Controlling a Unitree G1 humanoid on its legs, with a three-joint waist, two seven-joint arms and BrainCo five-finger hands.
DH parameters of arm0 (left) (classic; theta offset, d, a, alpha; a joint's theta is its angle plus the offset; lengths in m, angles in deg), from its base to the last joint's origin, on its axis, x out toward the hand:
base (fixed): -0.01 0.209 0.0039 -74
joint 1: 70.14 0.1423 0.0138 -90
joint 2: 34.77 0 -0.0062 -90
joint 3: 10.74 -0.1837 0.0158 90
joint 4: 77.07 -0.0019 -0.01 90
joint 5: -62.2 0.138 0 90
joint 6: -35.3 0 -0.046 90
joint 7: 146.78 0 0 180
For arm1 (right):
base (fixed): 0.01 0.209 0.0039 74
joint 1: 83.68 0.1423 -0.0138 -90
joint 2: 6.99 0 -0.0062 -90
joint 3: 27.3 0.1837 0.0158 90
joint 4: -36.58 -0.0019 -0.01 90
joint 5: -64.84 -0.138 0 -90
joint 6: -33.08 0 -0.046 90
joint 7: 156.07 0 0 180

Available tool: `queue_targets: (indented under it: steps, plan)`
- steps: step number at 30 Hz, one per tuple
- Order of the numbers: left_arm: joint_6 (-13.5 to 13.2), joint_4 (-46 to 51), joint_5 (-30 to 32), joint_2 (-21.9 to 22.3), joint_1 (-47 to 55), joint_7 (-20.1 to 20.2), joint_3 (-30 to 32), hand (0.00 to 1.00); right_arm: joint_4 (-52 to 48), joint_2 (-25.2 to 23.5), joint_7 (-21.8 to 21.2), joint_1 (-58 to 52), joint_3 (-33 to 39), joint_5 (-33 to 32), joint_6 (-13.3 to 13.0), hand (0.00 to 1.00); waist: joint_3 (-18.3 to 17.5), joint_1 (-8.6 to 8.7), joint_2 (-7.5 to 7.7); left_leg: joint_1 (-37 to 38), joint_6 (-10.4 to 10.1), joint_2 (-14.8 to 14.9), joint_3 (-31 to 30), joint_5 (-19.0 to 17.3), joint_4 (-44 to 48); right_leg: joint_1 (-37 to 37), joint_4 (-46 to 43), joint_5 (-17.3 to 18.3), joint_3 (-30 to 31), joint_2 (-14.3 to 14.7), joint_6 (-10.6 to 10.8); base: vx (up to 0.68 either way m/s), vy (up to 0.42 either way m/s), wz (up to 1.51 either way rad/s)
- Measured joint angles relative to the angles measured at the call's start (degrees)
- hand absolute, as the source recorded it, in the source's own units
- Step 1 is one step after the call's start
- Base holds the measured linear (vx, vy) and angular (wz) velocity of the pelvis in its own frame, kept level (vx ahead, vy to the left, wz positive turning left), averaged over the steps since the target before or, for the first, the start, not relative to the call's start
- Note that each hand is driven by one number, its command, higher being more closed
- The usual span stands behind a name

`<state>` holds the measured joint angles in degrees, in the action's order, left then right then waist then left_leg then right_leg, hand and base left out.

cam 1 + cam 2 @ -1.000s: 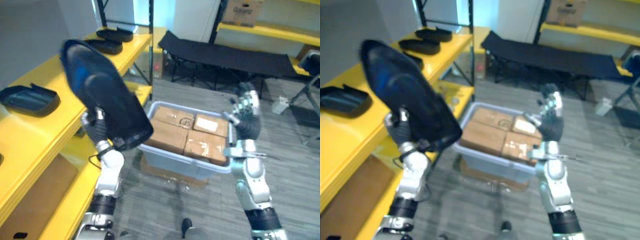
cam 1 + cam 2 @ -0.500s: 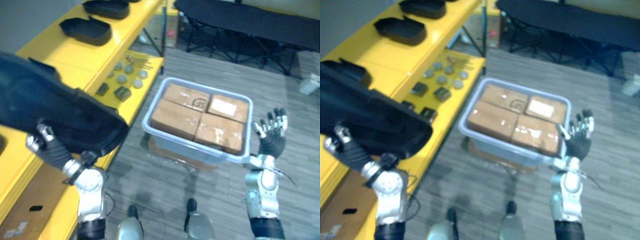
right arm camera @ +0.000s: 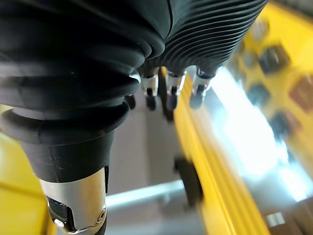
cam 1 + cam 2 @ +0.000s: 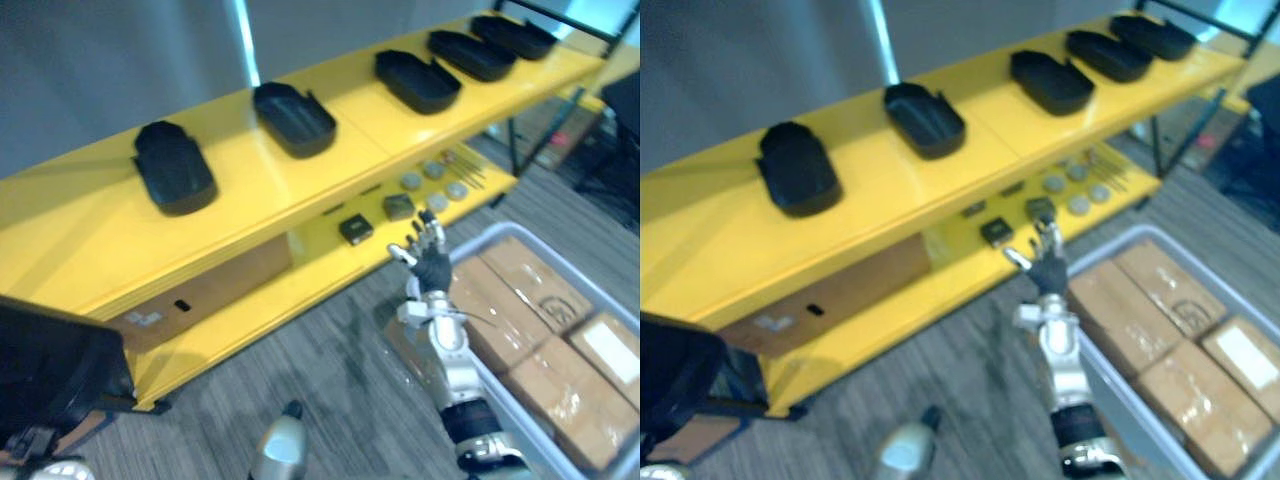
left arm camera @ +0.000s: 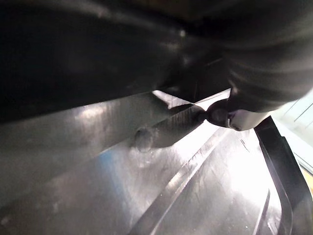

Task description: Walk over and take plastic housings, then place them on the shelf

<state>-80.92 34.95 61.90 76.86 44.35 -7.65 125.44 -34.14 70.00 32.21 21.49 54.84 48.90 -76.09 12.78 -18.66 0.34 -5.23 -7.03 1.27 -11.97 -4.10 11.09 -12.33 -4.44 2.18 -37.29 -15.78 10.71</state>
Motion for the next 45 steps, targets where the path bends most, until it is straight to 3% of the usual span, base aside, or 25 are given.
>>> queue_targets:
  steps: [5,8,10,12,16,19,21,23,25,29,34,36,39,41,43,44,45]
  plan:
    - [-0.21,0.16,-5.34,1.0,0.84,3.98,0.45,1.0,0.25,-0.32,-3.68,0.02,-1.4,1.01,1.82,0.0,-1.38,-1.02,1.21,-1.15,0.15,-0.4,-0.8,-1.89,2.64,-1.45,1.14,-0.11,-1.55,0.59,0.14,0.03,0.013,0.13]
    - [-1.16,0.48,-6.18,0.68,-0.09,7.7,0.21,1.0,0.06,1.39,-4.73,-0.88,-1.17,1.04,2.09,0.0,-2.1,0.83,1.95,-4.3,0.36,-1.57,-2.19,-1.99,3.79,-2.88,1.07,-0.11,-6.98,0.4,0.13,-0.02,0.004,0.74]
    - [-1.41,1.76,-6.68,-0.13,-2.08,11.31,-0.55,1.0,-0.34,3.08,-4.32,-3.07,0.03,1.11,2.09,0.0,-2.14,2.16,1.99,-6.81,0.83,-0.98,0.33,-0.96,4.62,-4.82,0.65,-0.1,-11.95,0.38,0.12,-0.03,0.032,1.34]
    - [-1.89,2.58,-8.65,-0.99,-1.97,14.32,-0.88,1.0,-0.33,3.9,-3.38,-5.24,1.07,1.31,2.03,0.0,-2.22,1.05,2.48,-6.73,1.36,-1.51,1.31,0.85,3.5,-4.9,-2.09,-0.19,-13.5,-1.47,0.0,0.03,0.118,0.67]
    - [-1.91,3.9,-8.81,-0.94,-1.81,15.63,-1.8,1.0,-0.33,3.79,-4.84,-4.9,1.38,3.57,0.78,0.0,-2.18,0.39,2.62,-6.67,2.23,-2.7,1.87,1.61,3.56,-4.39,-4.52,-0.33,-13.01,-3.51,-0.2,0.02,0.056,0.11]
    - [-2.63,4.93,-8.92,-1.7,-1.87,18.11,-2.5,1.0,-0.82,3.87,-5.28,-5.33,2.19,4.92,-1.04,0.0,-1.98,0.9,2.39,-6.58,2.25,-2.48,1.59,1.6,3.36,-3.54,-6.39,-0.57,-9.69,-3.45,-0.55,-0.05,0.006,0.01]
    - [-2.64,4.93,-8.94,-3.89,-1.95,20.21,-4.53,1.0,-2.22,4.11,-4.8,-7.05,3.07,5.01,-1.29,0.0,-1.69,2.36,2.3,-5.65,2.44,-2.7,-0.26,1.78,2.09,-3.56,-8.7,-0.59,-5.1,-3.42,-0.65,-0.07,-0.025,0.43]
    - [-3.09,4.93,-10.24,-7.34,-2.55,22.94,-7.21,1.0,-4.86,4.31,-4.39,-8.83,3.95,5.05,-2.41,0.0,-1.11,4.03,2.65,-4.76,2.63,-1.83,-0.45,4.2,-2.2,-2.31,-11.38,-0.5,0.92,-2.95,-0.87,-0.07,-0.072,0.57]
    - [-3.27,4.93,-10.73,-8.29,-3.9,23.75,-8.75,1.0,-5.38,5.3,-4.25,-8.56,4.09,5.81,-3.52,0.0,-0.76,4.39,2.61,-4.98,2.41,-0.77,-0.04,6.75,-5.14,-0.96,-11.41,-0.31,3.06,-2.01,-1.14,-0.07,-0.101,0.25]
    - [-3.2,4.93,-11.17,-8.67,-6.06,26.16,-11.31,1.0,-5.53,6.23,-4.26,-6.66,5.31,7.42,-4.39,0.0,2.18,4.55,1.75,-6.1,2.33,0.11,0.6,10.11,-7.53,1.2,-10.59,1.8,5.01,-1.19,-2.58,-0.05,-0.076,-0.05]
    - [-3.19,4.93,-11.12,-9.52,-6.72,28.6,-15.64,1.0,-6.74,6.44,-3.7,-3.09,6.09,8.15,-4.42,0.0,5.48,5.61,0.99,-7.04,1.74,0.36,2.5,10.93,-6.85,2.68,-10.03,4.26,7.41,-1.53,-1.38,-0.05,-0.046,-0.21]
    - [-3.25,4.93,-11.13,-9.72,-6.87,28.74,-17.22,1.0,-7.4,6.58,-3.18,-1.45,7.14,8.92,-4.56,0.0,6.53,6.04,0.58,-8.56,1.69,0.04,3.41,10.88,-5.42,3.72,-9.94,6.91,8.07,-2.06,-1.53,-0.09,-0.04,-0.19]
    - [-3.27,4.95,-11.03,-9.7,-7.55,28.87,-17.7,1.0,-7.45,6.64,-3.01,-0.51,8.86,8.95,-4.64,0.0,9.23,6.85,-0.89,-11.0,1.53,-0.01,3.14,9.32,-0.32,4.06,-11.12,9.56,8.11,-2.15,0.18,-0.11,-0.023,-0.02]
    - [-3.26,4.96,-11.04,-9.75,-7.27,29.61,-17.58,1.0,-7.46,6.47,-1.7,-1.81,9.06,8.97,-4.64,0.0,10.36,6.77,-0.91,-11.26,1.33,-0.36,3.12,7.24,3.35,3.15,-12.63,11.41,7.98,-2.85,-0.2,-0.1,0.04,0.05]
    - [-3.26,5.09,-11.01,-9.81,-7.02,30.99,-17.46,1.0,-8.04,6.16,-0.9,-3.89,9.93,8.77,-4.78,0.0,10.84,6.76,-0.03,-13.31,3.35,-0.97,4.48,3.98,10.34,2.09,-13.65,13.23,7.47,-3.84,-2.29,-0.05,0.105,0.16]
    - [-3.31,5.43,-11.02,-9.92,-5.98,32.18,-17.11,1.0,-8.86,5.55,-0.42,-6.07,10.87,8.61,-4.85,0.0,11.04,6.66,0.34,-14.57,6.86,-1.33,8.5,-0.47,18.7,0.39,-14.26,13.75,7.43,-4.01,-4.33,0.09,0.174,0.25]
    - [-3.37,5.54,-10.98,-9.93,-4.21,33.25,-17.2,1.0,-11.27,5.22,0.36,-9.37,11.8,8.4,-5.43,0.0,10.55,7.11,-0.69,-14.48,6.18,-1.47,9.29,-5.26,21.51,1.38,-21.04,12.34,9.27,-4.3,-7.49,0.11,0.197,0.33]
